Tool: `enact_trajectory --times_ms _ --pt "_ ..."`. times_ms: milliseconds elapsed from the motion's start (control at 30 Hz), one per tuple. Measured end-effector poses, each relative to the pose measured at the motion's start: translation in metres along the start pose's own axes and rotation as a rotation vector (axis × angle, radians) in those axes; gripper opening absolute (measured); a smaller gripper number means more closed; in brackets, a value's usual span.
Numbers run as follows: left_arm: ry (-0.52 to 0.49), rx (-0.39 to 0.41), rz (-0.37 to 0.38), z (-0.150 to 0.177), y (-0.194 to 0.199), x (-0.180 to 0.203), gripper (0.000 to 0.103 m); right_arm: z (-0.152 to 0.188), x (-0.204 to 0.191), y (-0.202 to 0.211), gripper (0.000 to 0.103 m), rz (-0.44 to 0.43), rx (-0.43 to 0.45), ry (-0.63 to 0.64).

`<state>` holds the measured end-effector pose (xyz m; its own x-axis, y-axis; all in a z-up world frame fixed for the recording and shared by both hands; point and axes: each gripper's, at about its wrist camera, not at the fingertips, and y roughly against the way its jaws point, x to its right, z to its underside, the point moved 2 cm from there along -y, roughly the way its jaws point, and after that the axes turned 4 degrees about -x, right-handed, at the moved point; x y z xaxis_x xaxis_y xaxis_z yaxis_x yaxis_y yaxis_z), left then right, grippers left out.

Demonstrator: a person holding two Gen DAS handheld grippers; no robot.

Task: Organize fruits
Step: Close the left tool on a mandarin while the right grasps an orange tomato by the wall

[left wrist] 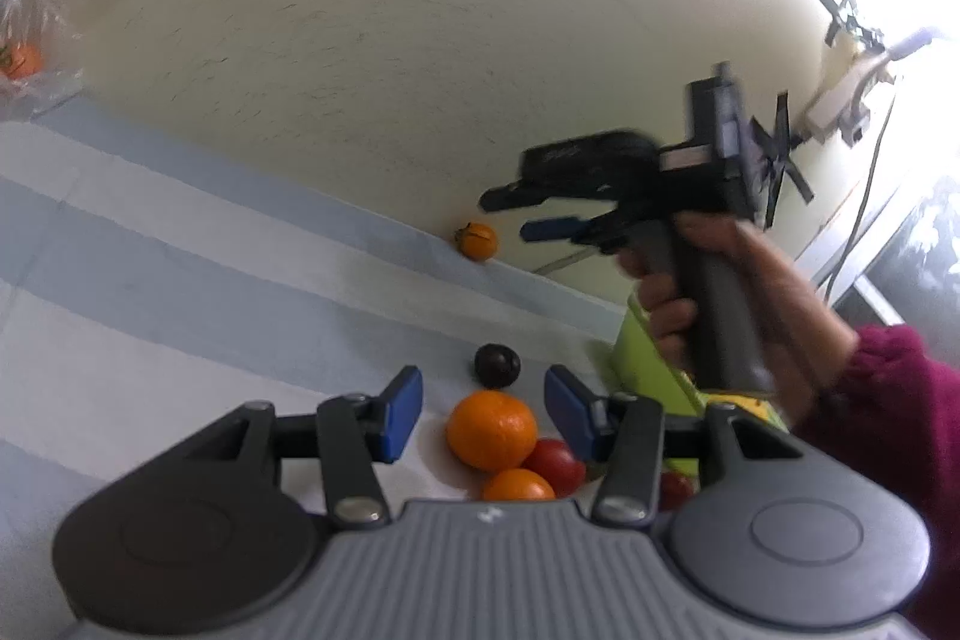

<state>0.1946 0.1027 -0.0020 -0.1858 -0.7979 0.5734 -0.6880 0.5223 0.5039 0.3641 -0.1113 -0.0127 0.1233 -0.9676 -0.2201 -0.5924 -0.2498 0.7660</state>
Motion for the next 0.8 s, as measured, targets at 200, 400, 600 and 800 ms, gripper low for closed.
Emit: enact_trajectory --times_ms 200,400,600,800 --pt "0.040 0.033 -0.001 -0.001 0.009 -0.011 0.050 0.012 0.000 -0.029 0.047 0.057 -0.061 0.008" --pt "-0.011 0.019 -0.008 0.002 0.008 -0.005 0.050 0.036 -0.002 0.016 0.038 -0.046 0.057 0.042" --pt "-0.034 -0.013 -0.002 0.003 0.002 0.002 0.058 0.137 0.008 0.133 0.038 -0.213 0.227 0.180" --pt "0.021 -0.080 -0.010 -0.002 -0.014 0.003 0.062 0.236 0.041 0.190 0.038 -0.157 0.339 0.281"
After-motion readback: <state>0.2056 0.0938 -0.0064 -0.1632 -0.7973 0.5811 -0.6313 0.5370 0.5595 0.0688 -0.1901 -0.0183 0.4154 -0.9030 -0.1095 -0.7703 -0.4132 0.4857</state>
